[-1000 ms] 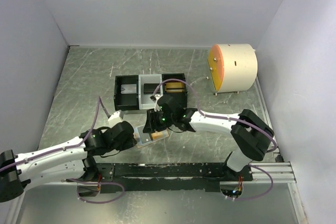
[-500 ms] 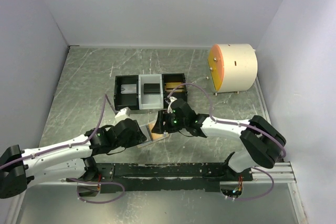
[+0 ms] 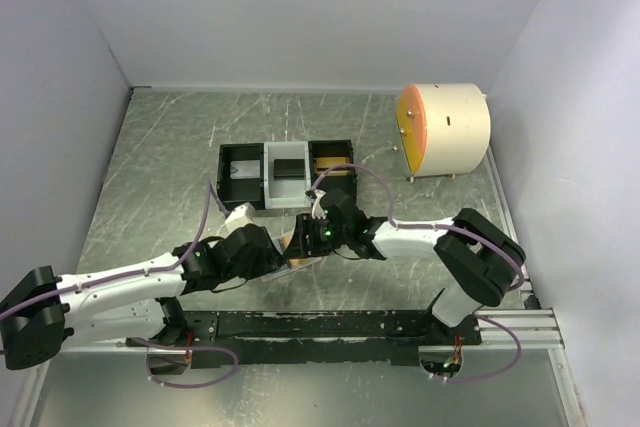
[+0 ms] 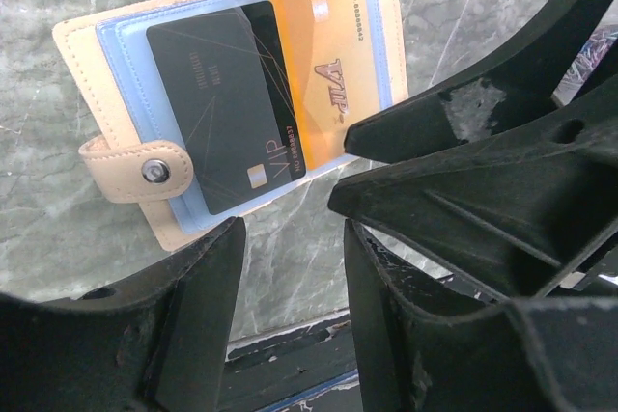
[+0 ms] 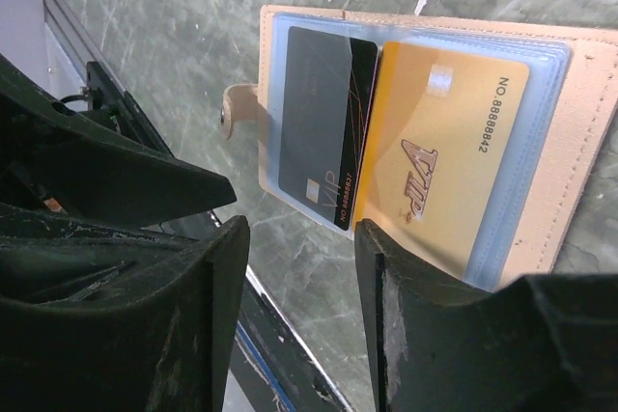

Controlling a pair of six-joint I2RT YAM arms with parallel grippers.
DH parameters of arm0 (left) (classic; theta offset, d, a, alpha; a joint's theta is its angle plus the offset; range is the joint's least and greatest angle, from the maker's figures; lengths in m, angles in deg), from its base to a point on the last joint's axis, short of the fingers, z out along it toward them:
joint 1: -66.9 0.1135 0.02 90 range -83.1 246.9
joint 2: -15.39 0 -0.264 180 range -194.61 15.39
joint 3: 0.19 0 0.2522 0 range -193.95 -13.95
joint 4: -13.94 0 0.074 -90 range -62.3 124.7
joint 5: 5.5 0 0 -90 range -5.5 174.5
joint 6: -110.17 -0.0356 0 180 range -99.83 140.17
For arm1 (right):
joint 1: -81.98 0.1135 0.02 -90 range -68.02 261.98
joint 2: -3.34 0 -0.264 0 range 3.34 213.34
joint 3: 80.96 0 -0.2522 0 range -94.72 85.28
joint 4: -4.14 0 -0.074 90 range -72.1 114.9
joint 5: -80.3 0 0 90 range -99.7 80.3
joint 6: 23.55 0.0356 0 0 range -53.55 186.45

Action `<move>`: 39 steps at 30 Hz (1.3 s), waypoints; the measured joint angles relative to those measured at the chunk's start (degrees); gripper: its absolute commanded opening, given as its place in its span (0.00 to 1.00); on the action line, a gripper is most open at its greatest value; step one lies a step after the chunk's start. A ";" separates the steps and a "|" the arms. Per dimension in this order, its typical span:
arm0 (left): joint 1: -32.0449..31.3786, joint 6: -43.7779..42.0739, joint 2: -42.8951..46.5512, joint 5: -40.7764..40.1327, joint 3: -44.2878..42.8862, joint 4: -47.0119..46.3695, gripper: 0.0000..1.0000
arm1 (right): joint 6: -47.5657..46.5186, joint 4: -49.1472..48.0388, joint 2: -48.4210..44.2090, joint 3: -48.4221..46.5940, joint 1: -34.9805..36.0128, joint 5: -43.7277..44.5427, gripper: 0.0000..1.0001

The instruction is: Take the credit cards out of the card holder

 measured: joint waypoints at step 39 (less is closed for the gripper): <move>5.33 -1.95 -7.02 4.26 4.76 -7.87 0.37 | -1.25 -0.81 9.25 -4.11 -0.33 -2.19 0.28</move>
